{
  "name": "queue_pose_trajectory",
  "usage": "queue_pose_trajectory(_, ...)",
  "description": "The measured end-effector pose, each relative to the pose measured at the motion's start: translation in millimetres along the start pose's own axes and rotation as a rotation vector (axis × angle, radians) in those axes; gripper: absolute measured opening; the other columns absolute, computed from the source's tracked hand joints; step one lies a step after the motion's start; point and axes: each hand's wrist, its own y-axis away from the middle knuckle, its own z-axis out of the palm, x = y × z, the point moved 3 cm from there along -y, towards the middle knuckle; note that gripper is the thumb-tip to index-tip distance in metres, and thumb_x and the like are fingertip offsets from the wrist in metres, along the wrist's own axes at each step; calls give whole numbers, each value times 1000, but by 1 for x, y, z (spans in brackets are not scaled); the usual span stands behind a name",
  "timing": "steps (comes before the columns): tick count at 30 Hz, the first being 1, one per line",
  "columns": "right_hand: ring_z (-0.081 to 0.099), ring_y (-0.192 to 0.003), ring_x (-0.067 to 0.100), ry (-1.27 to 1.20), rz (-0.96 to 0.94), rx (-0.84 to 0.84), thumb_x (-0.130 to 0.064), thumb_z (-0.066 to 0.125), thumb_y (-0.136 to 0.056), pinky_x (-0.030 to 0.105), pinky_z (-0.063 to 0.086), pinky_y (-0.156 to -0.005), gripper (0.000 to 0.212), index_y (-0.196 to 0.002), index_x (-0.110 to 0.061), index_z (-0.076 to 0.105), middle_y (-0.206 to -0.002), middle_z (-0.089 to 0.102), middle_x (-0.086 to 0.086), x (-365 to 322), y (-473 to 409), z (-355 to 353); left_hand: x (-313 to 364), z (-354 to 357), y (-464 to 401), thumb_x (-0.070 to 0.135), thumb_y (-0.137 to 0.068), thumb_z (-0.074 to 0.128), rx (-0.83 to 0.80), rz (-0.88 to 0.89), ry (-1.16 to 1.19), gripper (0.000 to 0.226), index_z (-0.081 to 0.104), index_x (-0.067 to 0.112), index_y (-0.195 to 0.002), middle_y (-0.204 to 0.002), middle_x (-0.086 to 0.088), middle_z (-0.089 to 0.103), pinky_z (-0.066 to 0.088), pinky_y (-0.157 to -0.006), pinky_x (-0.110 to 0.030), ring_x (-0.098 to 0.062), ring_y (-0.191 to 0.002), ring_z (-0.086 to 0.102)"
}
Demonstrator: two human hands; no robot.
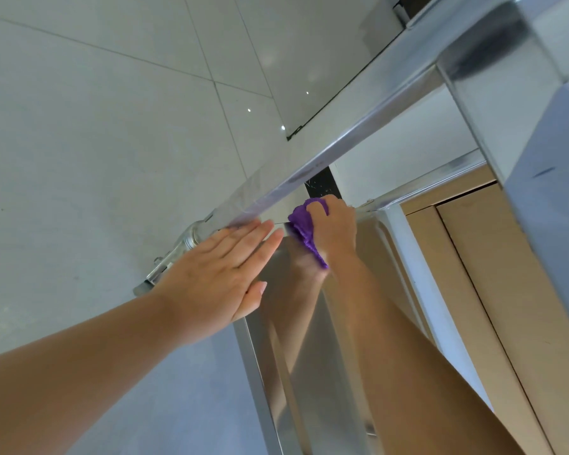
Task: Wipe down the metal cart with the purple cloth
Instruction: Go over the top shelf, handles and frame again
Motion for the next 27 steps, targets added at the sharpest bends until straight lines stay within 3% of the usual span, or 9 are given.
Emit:
queue_pose_trajectory(3, 55, -76, 20, 13, -105, -28, -35, 38, -76, 32, 44, -69, 35, -82, -11, 62, -76, 60, 1, -25, 24, 7, -2, 2, 0, 32, -87, 38, 11, 36, 18, 59, 40, -1, -136, -136, -22, 48, 32, -102, -39, -33, -121, 51)
queue_pose_trajectory(7, 54, -69, 14, -132, -246, -79, -28, 40, -83, 41, 47, -71, 21, -66, -32, 51, -66, 56, -10, -56, 61, 22, -7, -2, -1, 43, -86, 42, -11, 41, 168, 67, 29, 5, -139, -140, -23, 42, 30, -105, -35, -28, -125, 39)
queue_pose_trajectory(12, 52, -96, 19, -36, -343, -99, -42, 30, -84, 44, 42, -91, 42, -102, -17, 58, -100, 60, -1, -56, 77, 23, -24, -30, 16, 39, -86, 42, -61, 92, 259, 60, 34, 8, -136, -132, -18, 49, 38, -100, -29, -25, -120, 44)
queue_pose_trajectory(16, 47, -109, 20, 17, -241, -89, -44, 26, -82, 42, 39, -100, 53, -115, -14, 54, -115, 56, 2, -66, 83, 16, -47, -43, 41, 19, -76, 37, -51, -102, 288, 61, 36, 5, -136, -128, -20, 49, 33, -92, -22, -27, -112, 47)
queue_pose_trajectory(19, 32, -129, 24, 48, -115, -112, -32, 33, -93, 43, 26, -110, 45, -132, -12, 43, -136, 44, 6, -71, 88, 16, -34, -36, 45, 13, -80, 39, -269, -241, 406, 77, 6, 13, -150, -157, 1, 6, 35, -95, -22, -28, -124, 45)
queue_pose_trajectory(20, 25, -135, 25, 65, -78, -129, -28, 34, -95, 42, 20, -113, 45, -137, -11, 38, -143, 37, 7, -73, 91, 16, -26, -32, 45, 13, -82, 39, -366, -284, 450, 80, -5, 17, -149, -152, 12, -12, 35, -100, -25, -25, -131, 39)
queue_pose_trajectory(22, 13, -141, 25, 81, -16, -159, -26, 34, -97, 40, 11, -116, 49, -143, -11, 28, -152, 23, 10, -80, 98, 17, -15, -25, 42, 5, -84, 42, -422, -372, 574, 86, -14, 23, -147, -142, 22, -24, 30, -106, -25, -18, -138, 27)
queue_pose_trajectory(24, 3, -144, 25, 82, 18, -196, -26, 32, -98, 39, 4, -117, 52, -146, -11, 19, -156, 11, 11, -86, 108, 16, -17, -25, 39, -3, -83, 42, -399, -469, 685, 88, -9, 27, -148, -152, 18, -7, 29, -98, -16, -17, -140, 24)
queue_pose_trajectory(27, -5, -144, 26, 137, 53, -282, -30, 32, -98, 38, 1, -117, 59, -149, -11, 8, -157, -2, 12, -99, 133, 19, -27, -35, 31, -6, -80, 47, -319, -529, 765, 83, 12, 26, -149, -148, 4, 35, 38, -91, -18, -19, -131, 41)
